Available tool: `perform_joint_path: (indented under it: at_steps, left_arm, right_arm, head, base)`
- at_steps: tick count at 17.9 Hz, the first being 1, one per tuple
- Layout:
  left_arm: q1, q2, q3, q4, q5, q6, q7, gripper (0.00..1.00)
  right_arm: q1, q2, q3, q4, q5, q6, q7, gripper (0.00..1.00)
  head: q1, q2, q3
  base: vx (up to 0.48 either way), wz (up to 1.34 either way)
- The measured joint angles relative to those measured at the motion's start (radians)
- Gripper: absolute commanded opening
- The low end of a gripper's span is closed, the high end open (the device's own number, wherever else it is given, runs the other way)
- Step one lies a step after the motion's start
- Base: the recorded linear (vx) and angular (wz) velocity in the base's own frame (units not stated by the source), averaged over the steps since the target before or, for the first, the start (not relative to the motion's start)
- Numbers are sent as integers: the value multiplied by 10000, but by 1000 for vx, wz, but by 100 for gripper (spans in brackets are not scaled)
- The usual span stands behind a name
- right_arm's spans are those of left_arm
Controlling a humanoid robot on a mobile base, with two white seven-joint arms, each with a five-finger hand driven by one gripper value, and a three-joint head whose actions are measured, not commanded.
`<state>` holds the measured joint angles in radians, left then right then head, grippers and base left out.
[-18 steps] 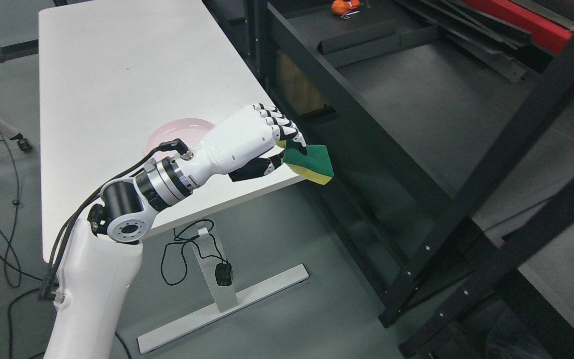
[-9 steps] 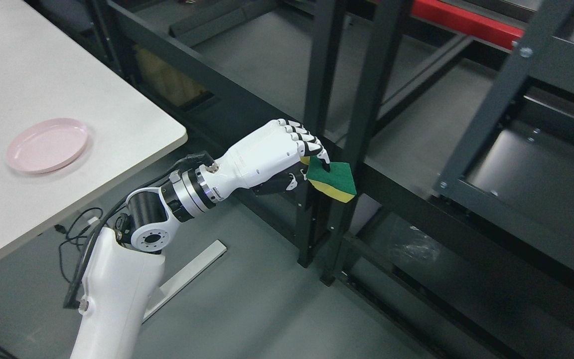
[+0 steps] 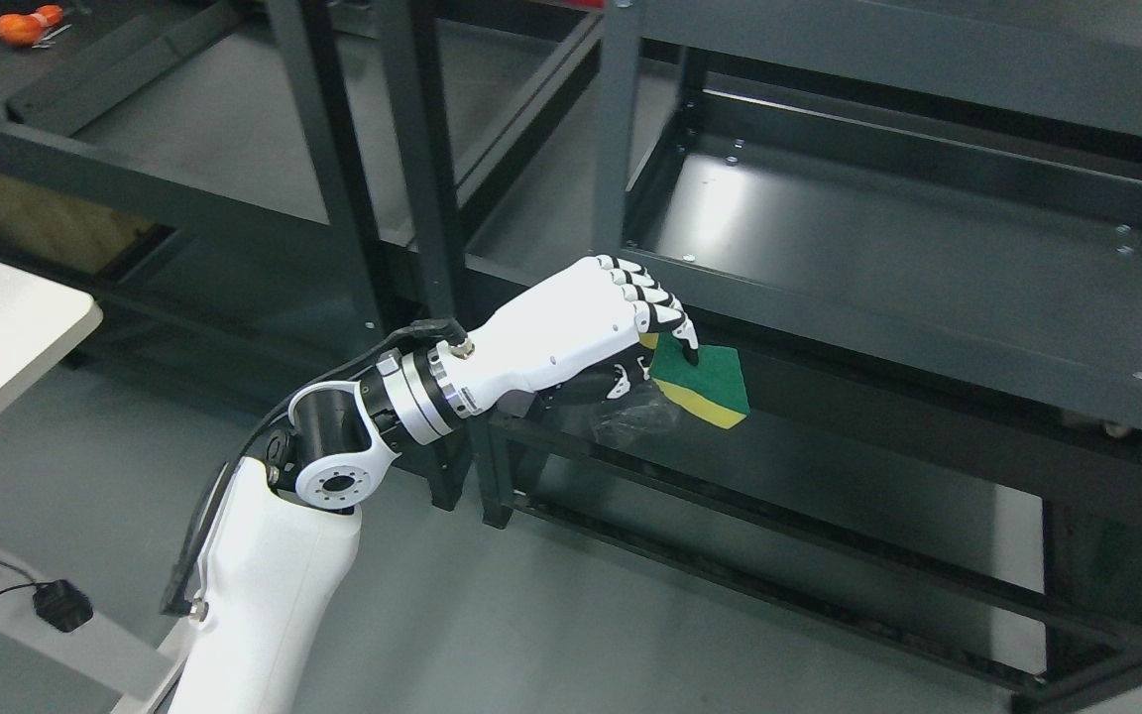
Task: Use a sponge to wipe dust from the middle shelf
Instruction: 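Carry the sponge in the left hand toward the dark metal shelf, then extend the left hand with the sponge into the middle shelf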
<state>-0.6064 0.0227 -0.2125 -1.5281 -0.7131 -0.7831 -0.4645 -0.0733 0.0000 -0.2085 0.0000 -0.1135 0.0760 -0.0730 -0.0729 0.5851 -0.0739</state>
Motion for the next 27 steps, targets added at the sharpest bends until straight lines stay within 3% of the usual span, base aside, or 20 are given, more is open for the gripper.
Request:
perform_joint_path:
  at_steps: [8,16,27]
  left_arm:
    - [-2139,-122,-1087,77,470,103,149,1]
    - [-5458,-177,-2809,399,871,3472,2260,0]
    - [-6869,-211,-5423,1215,3004,4854,2906,0]
  right_arm:
    - [-2,0,0,0,0,0,0,100]
    - [-6,0,0,0,0,0,0,100]
    - [-4,0,0,0,0,0,1,100]
  head:
    - [0,-3,0]
    - [0,-3,0]
    - [0,-3,0]
  base:
    - [-69,-432]
    - [16,22]
    - [91,-183]
